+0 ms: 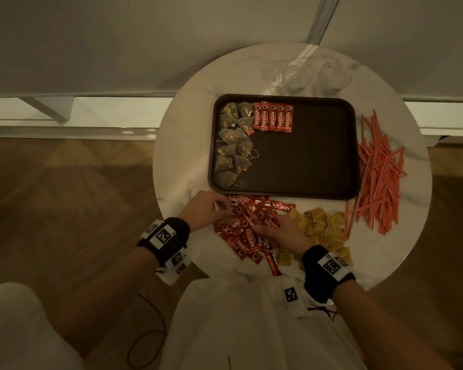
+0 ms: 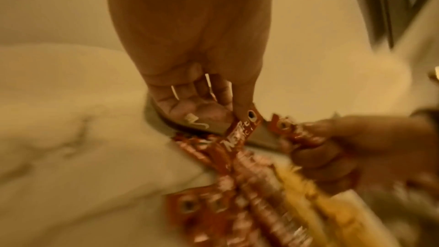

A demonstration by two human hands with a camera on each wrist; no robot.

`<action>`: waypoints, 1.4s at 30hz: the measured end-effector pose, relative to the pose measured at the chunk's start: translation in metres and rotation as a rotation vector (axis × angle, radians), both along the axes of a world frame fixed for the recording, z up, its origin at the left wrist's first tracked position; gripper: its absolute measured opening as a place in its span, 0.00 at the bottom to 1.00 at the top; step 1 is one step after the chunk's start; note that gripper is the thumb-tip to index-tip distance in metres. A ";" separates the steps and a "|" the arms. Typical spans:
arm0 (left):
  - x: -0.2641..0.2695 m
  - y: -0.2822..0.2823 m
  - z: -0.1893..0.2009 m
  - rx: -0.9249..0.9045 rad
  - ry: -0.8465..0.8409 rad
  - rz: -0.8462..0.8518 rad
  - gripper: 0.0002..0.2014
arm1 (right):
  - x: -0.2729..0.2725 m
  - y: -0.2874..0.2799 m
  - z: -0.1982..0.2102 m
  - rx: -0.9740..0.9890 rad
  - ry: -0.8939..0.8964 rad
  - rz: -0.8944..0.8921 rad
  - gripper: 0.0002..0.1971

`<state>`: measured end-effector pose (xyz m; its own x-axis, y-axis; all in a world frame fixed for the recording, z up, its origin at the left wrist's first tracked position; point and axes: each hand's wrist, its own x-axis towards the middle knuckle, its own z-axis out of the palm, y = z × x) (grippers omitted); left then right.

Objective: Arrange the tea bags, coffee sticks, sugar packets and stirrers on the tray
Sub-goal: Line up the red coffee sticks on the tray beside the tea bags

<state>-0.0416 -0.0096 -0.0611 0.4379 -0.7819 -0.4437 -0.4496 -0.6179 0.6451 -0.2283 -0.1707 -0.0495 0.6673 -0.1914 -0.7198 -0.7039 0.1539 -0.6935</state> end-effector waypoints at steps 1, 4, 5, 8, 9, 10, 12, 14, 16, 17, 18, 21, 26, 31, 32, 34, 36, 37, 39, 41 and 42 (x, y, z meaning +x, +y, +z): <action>-0.005 -0.003 0.005 -0.023 0.053 0.057 0.04 | 0.005 0.001 0.001 0.009 -0.013 -0.023 0.11; -0.027 -0.016 0.011 -0.032 0.198 0.129 0.04 | 0.020 0.006 0.006 0.035 -0.031 -0.038 0.09; -0.034 -0.018 0.011 -0.035 0.244 0.156 0.05 | 0.023 0.007 0.008 0.035 -0.025 -0.031 0.09; -0.045 -0.016 0.007 -0.037 0.358 0.271 0.06 | 0.024 0.005 0.001 0.040 -0.005 -0.027 0.13; -0.047 -0.013 0.005 -0.033 0.362 0.306 0.06 | 0.022 0.003 -0.003 0.032 0.005 -0.039 0.13; -0.049 -0.009 0.003 -0.022 0.332 0.336 0.06 | 0.018 0.001 -0.006 0.019 0.012 -0.051 0.13; -0.051 0.000 -0.004 0.059 0.137 0.334 0.07 | 0.012 -0.002 -0.010 0.017 0.037 -0.074 0.14; -0.053 0.006 -0.010 0.203 -0.062 0.241 0.08 | 0.006 -0.004 -0.011 0.022 0.068 -0.103 0.14; -0.056 0.009 -0.016 0.301 -0.136 0.162 0.11 | 0.001 -0.007 -0.010 0.048 0.090 -0.153 0.14; -0.058 0.009 -0.019 0.324 -0.146 0.147 0.12 | -0.001 -0.008 -0.009 0.066 0.088 -0.173 0.15; -0.059 0.009 -0.021 0.333 -0.146 0.144 0.12 | -0.003 -0.009 -0.008 0.079 0.080 -0.180 0.15; -0.057 0.013 -0.025 0.305 -0.090 0.187 0.10 | -0.007 -0.013 -0.007 0.073 0.080 -0.184 0.11; -0.044 0.031 -0.011 0.161 -0.056 0.241 0.08 | -0.011 -0.015 0.000 -0.016 0.078 -0.114 0.10; -0.037 0.045 0.013 -0.114 -0.219 0.197 0.09 | -0.012 -0.012 0.005 -0.067 0.098 -0.084 0.14; -0.037 0.044 0.019 -0.175 -0.204 0.193 0.10 | -0.012 -0.012 0.008 -0.057 0.083 -0.096 0.14; -0.040 0.040 0.030 -0.249 -0.115 0.234 0.11 | -0.012 -0.010 0.012 -0.019 0.058 -0.122 0.15; -0.046 0.032 0.036 -0.296 0.031 0.323 0.12 | -0.010 -0.007 0.021 0.039 0.044 -0.154 0.14; -0.049 0.026 0.039 -0.318 0.107 0.383 0.12 | -0.007 -0.006 0.026 0.069 0.030 -0.179 0.14; -0.055 0.012 0.046 -0.369 0.271 0.509 0.11 | -0.001 -0.005 0.036 0.100 -0.006 -0.216 0.15; -0.058 -0.005 0.050 -0.426 0.434 0.645 0.11 | 0.005 -0.004 0.046 0.128 -0.043 -0.265 0.15; -0.060 -0.014 0.051 -0.451 0.508 0.716 0.11 | 0.008 -0.004 0.050 0.152 -0.063 -0.302 0.14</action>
